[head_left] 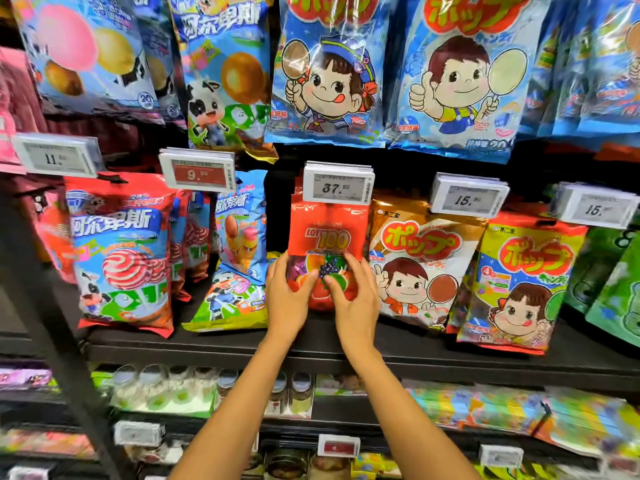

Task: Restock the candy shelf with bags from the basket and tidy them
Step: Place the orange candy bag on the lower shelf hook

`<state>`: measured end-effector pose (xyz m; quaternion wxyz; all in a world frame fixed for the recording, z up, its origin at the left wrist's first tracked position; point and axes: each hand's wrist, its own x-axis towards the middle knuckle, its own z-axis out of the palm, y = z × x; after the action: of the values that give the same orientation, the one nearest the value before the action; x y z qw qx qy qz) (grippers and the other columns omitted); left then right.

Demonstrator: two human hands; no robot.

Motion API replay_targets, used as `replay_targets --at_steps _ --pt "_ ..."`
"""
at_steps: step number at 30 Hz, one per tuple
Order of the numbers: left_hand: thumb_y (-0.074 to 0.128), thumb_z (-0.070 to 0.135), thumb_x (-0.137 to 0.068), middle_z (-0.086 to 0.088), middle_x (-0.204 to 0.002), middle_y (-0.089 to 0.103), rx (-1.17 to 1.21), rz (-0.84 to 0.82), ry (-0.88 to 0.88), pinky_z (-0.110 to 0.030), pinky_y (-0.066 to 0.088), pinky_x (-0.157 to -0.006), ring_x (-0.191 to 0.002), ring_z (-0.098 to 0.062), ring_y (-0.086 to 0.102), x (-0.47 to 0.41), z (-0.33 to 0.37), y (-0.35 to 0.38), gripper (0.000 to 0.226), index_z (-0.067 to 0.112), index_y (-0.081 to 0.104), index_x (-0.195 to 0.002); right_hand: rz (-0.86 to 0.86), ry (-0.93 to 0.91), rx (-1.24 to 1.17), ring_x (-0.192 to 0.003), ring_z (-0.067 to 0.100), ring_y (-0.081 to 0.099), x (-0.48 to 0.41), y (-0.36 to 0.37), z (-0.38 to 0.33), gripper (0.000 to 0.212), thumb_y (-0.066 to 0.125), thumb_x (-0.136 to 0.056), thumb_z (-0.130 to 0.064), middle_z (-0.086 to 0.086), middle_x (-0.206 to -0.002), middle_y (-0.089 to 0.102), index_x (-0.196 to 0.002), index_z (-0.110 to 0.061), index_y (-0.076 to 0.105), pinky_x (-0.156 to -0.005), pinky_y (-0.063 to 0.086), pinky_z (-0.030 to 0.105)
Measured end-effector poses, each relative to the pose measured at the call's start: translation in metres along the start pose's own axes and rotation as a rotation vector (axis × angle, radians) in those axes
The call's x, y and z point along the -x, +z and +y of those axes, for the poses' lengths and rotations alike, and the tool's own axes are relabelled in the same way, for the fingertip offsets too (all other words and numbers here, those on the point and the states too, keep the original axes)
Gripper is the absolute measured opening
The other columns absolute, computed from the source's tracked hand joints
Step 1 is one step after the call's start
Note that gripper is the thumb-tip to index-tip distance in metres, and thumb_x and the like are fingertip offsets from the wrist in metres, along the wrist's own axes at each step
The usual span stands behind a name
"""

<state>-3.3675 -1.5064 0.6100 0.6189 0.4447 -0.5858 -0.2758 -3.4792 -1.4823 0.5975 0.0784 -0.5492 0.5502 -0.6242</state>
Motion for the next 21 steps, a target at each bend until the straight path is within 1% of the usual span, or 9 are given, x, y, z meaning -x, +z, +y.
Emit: replay_targets --at_steps 4,7,8,11,12,15,16,19,21 --pt "0.073 0.016 -0.085 -0.006 -0.122 0.062 0.003 0.018 -0.033 -0.044 0.045 -0.101 -0.116 -0.022 0.056 -0.018 0.001 0.008 0.049 0.012 0.056 -0.131 -0.015 0.029 -0.037 -0.133 -0.006 0.032 -0.018 0.008 0.002 0.052 0.073 -0.086 -0.028 -0.006 -0.147 0.044 -0.133 -0.039 0.055 -0.101 0.02 -0.004" --pt "0.073 0.016 -0.085 -0.007 -0.118 0.065 0.024 -0.001 -0.036 -0.047 0.047 -0.098 -0.111 -0.022 0.06 -0.031 0.0 0.013 0.043 0.009 0.059 -0.125 -0.024 0.056 -0.053 -0.134 0.009 0.043 -0.033 0.012 0.005 0.053 0.074 -0.085 -0.018 0.0 -0.147 0.047 -0.133 -0.032 0.059 -0.109 0.034 0.016" --pt "0.073 0.016 -0.085 -0.008 -0.118 0.065 0.035 -0.01 -0.04 -0.047 0.048 -0.097 -0.11 -0.022 0.061 -0.035 0.0 0.014 0.042 0.008 0.06 -0.125 -0.022 0.063 -0.053 -0.133 0.011 0.046 -0.038 0.013 0.007 0.053 0.074 -0.084 -0.013 0.0 -0.146 0.049 -0.132 -0.03 0.059 -0.109 0.037 0.018" --pt "0.073 0.017 -0.085 -0.011 -0.119 0.065 0.05 -0.031 -0.062 -0.048 0.05 -0.096 -0.11 -0.026 0.062 -0.043 -0.004 0.017 0.043 0.007 0.059 -0.125 -0.021 0.07 -0.044 -0.132 0.011 0.046 -0.045 0.017 0.01 0.055 0.073 -0.083 -0.006 -0.001 -0.145 0.05 -0.131 -0.03 0.06 -0.099 0.032 -0.001" --pt "0.073 0.016 -0.086 -0.011 -0.118 0.066 0.061 -0.039 -0.063 -0.047 0.051 -0.096 -0.11 -0.025 0.063 -0.044 -0.005 0.017 0.043 0.008 0.059 -0.125 -0.018 0.065 -0.04 -0.132 0.011 0.046 -0.045 0.017 0.01 0.055 0.074 -0.083 -0.007 -0.001 -0.144 0.05 -0.131 -0.03 0.06 -0.098 0.031 -0.002" --pt "0.071 0.015 -0.087 -0.005 -0.116 0.067 0.077 -0.08 -0.063 -0.036 0.053 -0.093 -0.108 -0.02 0.064 -0.043 -0.009 0.016 0.042 0.012 0.057 -0.127 -0.036 0.049 -0.047 -0.136 0.011 0.043 -0.041 0.016 0.01 0.054 0.071 -0.086 -0.01 -0.001 -0.147 0.048 -0.134 -0.031 0.057 -0.111 0.037 0.021" --pt "0.07 0.015 -0.088 -0.004 -0.117 0.067 0.071 -0.089 -0.067 -0.03 0.053 -0.092 -0.109 -0.018 0.064 -0.043 -0.01 0.015 0.044 0.012 0.055 -0.13 -0.05 0.035 -0.041 -0.138 0.012 0.04 -0.038 0.014 0.009 0.055 0.069 -0.088 -0.012 0.0 -0.149 0.044 -0.137 -0.031 0.054 -0.113 0.034 0.023" --pt "0.067 0.007 -0.088 -0.005 -0.129 0.06 0.077 -0.088 -0.085 -0.017 0.046 -0.094 -0.119 -0.017 0.058 -0.036 -0.008 0.012 0.054 0.01 0.047 -0.138 -0.067 -0.006 0.038 -0.145 0.014 0.028 -0.023 0.008 0.006 0.058 0.064 -0.09 -0.008 0.001 -0.158 0.03 -0.143 -0.028 0.048 -0.112 0.022 0.012" --pt "0.067 0.006 -0.088 -0.004 -0.141 0.051 0.053 -0.042 -0.091 -0.013 0.04 -0.099 -0.125 -0.01 0.05 -0.022 -0.006 0.009 0.064 0.011 0.038 -0.145 -0.048 -0.002 0.036 -0.146 0.013 0.028 -0.004 0.0 0.004 0.056 0.06 -0.09 -0.002 0.0 -0.159 0.028 -0.14 -0.025 0.051 -0.113 0.025 0.016"
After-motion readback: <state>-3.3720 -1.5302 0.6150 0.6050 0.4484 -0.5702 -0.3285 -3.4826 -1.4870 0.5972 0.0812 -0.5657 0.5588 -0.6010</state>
